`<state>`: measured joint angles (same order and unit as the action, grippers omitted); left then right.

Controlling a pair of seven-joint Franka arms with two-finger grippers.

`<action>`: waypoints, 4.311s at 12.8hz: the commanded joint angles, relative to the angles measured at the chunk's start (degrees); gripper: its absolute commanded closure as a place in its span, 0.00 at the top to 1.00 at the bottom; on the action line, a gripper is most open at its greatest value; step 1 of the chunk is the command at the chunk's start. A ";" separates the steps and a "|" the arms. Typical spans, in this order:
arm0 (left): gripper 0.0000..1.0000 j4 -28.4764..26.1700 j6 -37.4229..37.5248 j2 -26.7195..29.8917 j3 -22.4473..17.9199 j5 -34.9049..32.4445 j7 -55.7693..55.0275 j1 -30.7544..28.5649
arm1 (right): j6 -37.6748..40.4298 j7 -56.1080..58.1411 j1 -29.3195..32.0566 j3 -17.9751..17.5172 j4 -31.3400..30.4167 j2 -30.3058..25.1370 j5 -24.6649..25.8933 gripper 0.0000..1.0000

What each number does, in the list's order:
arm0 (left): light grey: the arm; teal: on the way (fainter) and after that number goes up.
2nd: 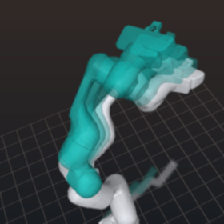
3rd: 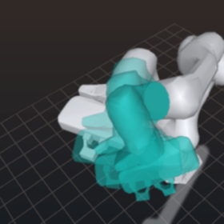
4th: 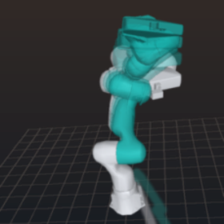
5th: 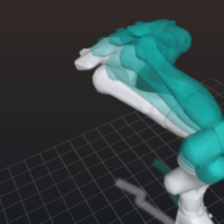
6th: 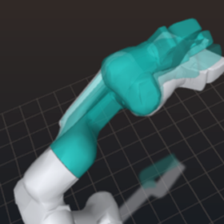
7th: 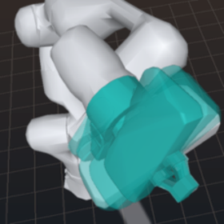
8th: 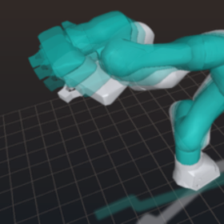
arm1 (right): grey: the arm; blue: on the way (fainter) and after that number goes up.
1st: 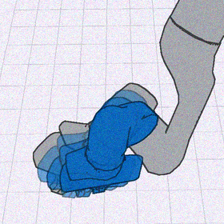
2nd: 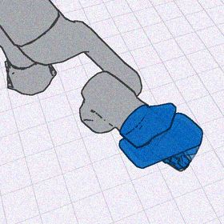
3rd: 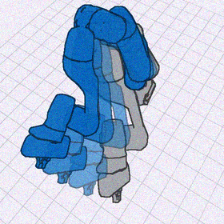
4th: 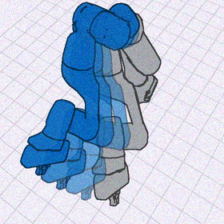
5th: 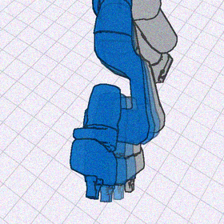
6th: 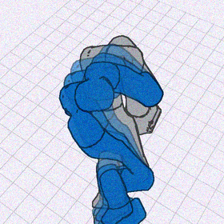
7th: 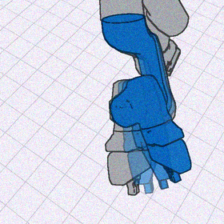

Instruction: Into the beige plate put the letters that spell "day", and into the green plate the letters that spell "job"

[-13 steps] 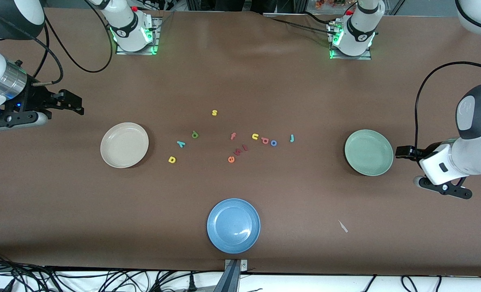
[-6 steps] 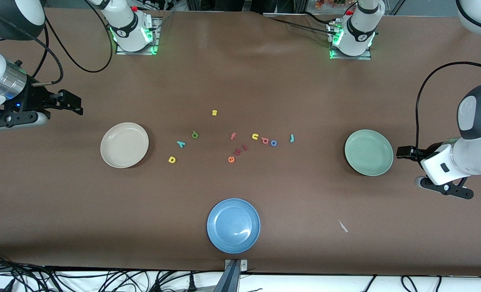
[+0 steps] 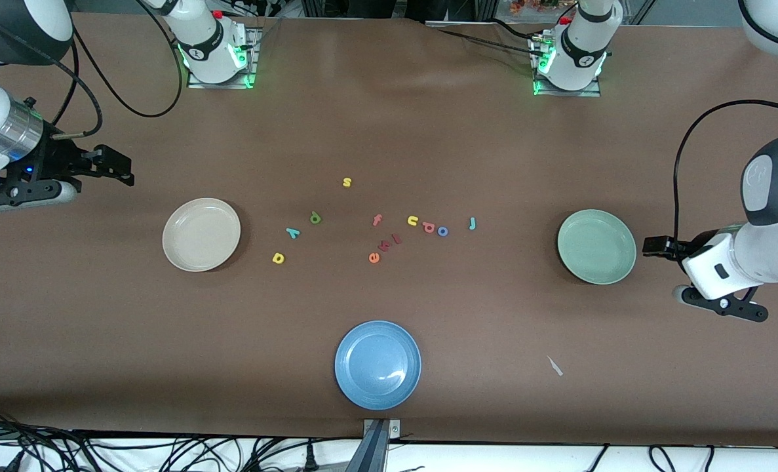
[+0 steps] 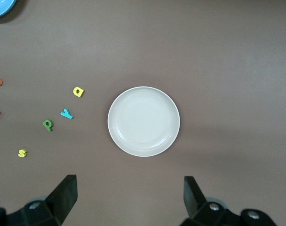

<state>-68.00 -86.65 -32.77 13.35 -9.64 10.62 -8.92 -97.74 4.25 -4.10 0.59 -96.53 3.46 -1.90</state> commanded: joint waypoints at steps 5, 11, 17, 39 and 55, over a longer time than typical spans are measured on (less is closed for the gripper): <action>1.00 -0.91 -0.72 0.70 -0.34 0.33 0.46 -0.74 | 0.53 0.32 0.06 -0.07 1.08 0.41 0.75 1.00; 1.00 -0.56 -0.81 0.78 -0.34 0.33 0.11 -0.75 | 0.53 0.32 0.06 -0.07 1.17 0.41 0.75 1.00; 1.00 -0.73 -0.81 0.17 -0.43 0.15 -0.07 -0.92 | 0.62 0.32 0.14 0.02 1.08 0.50 0.67 1.00; 1.00 -0.73 -0.81 -0.62 -0.34 0.33 0.37 -1.01 | 1.58 -0.39 0.32 0.19 1.09 0.50 0.40 1.00; 1.00 -0.73 -0.81 -0.89 -0.43 0.33 0.37 -1.01 | 1.69 -11.71 -9.77 -1.74 6.35 11.39 -0.56 1.00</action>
<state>-68.03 -86.94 -34.23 12.97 -9.65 10.62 -9.76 -95.81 -3.91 -11.47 -1.46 -93.23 12.45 -2.09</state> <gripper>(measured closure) 0.000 0.000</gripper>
